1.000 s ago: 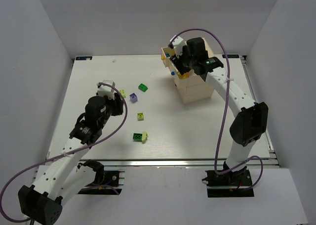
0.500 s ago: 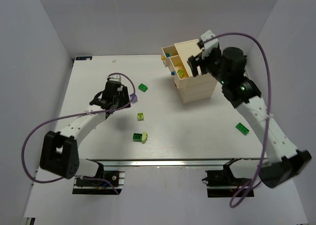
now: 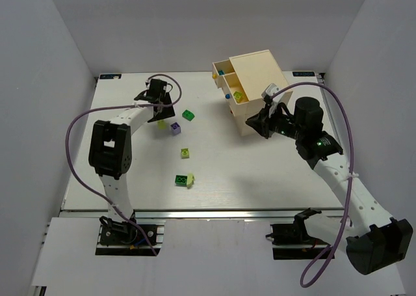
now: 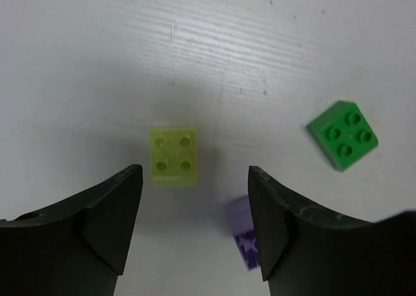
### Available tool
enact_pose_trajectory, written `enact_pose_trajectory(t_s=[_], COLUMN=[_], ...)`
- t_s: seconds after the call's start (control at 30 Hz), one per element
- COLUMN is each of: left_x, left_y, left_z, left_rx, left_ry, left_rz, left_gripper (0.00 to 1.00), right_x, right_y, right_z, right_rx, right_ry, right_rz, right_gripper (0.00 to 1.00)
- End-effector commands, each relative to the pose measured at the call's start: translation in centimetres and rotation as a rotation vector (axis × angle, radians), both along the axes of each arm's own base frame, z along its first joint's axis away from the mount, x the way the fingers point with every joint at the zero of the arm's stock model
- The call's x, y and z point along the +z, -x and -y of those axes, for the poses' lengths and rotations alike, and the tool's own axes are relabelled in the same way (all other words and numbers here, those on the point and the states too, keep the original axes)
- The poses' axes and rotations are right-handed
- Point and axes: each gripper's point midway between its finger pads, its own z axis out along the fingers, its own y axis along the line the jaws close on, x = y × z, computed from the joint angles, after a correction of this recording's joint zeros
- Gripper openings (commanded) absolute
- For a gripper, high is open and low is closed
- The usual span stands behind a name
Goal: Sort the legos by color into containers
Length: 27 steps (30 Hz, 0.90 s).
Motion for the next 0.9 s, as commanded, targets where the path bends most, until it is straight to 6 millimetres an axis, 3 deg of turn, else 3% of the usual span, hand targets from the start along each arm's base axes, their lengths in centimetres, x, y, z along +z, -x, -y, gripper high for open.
enact_pose_trajectory(t_s=[0.0,0.03,0.13,0.23,0.63,0.73,0.87], left_x=[2.3,2.8,1.4,-0.4,-2.9,-3.0,-2.9], left_y=[-1.9,-2.6,-3.0,-2.4,-1.2,-1.1,-1.1], left_z=[-1.1,-1.5,-2.0,-2.1,-1.6,-1.5,-1.4], left_rx=[0.057,0.068,0.078,0.081,0.057,0.054,0.047], left_ry=[-0.035,-0.039,-0.055,-0.059,-0.036,-0.03,-0.025], left_rz=[0.04,0.046,0.004,-0.037,-0.079,-0.078,-0.075], left_gripper=[0.75,0.75,0.74,0.72,0.64,0.58,0.4], right_x=[2.9,3.0,2.7,2.4,2.0,1.8,1.8], right_y=[1.3,1.3,1.4,1.3,0.8,0.8,0.8], right_z=[-0.7,-0.5,-0.3,0.0,0.8,1.1,1.3], right_rx=[0.085,0.083,0.082,0.072,0.057,0.053,0.053], right_ry=[-0.079,-0.082,-0.083,-0.086,-0.103,-0.107,-0.113], right_rz=[0.09,0.093,0.088,0.082,0.068,0.057,0.05], right_gripper=[0.16,0.16,0.17,0.17,0.18,0.18,0.18])
